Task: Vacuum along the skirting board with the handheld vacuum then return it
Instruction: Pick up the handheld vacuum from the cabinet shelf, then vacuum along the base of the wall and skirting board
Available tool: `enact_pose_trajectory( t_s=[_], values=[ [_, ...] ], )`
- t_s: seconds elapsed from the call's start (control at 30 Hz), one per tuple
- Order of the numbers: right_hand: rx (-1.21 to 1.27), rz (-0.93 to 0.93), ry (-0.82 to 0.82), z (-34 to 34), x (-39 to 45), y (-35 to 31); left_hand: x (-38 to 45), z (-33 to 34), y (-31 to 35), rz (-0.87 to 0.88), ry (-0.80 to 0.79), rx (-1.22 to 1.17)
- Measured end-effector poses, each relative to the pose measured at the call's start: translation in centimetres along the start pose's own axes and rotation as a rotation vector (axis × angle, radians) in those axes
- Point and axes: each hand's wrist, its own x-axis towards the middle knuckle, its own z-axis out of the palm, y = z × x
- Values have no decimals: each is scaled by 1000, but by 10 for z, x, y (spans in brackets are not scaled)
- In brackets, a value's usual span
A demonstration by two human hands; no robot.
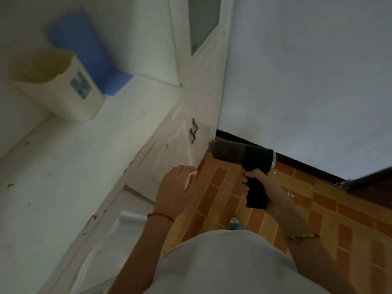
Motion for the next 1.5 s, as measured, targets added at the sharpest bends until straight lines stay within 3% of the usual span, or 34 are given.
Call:
enact_pose_trajectory(
  t_s=[0.27, 0.5, 1.03, 1.5],
  values=[
    [42, 24, 135, -99, -4, -54, 77, 70, 58, 56, -13, -19],
    [96, 20, 196, -144, 20, -88, 133, 88, 85, 101, -11, -14],
    [201, 12, 243, -147, 157, -155, 294, 94, 75, 221, -80, 25],
    [300, -26, 95, -162, 215, -194, 373, 105, 75, 282, -91, 34]
  ],
)
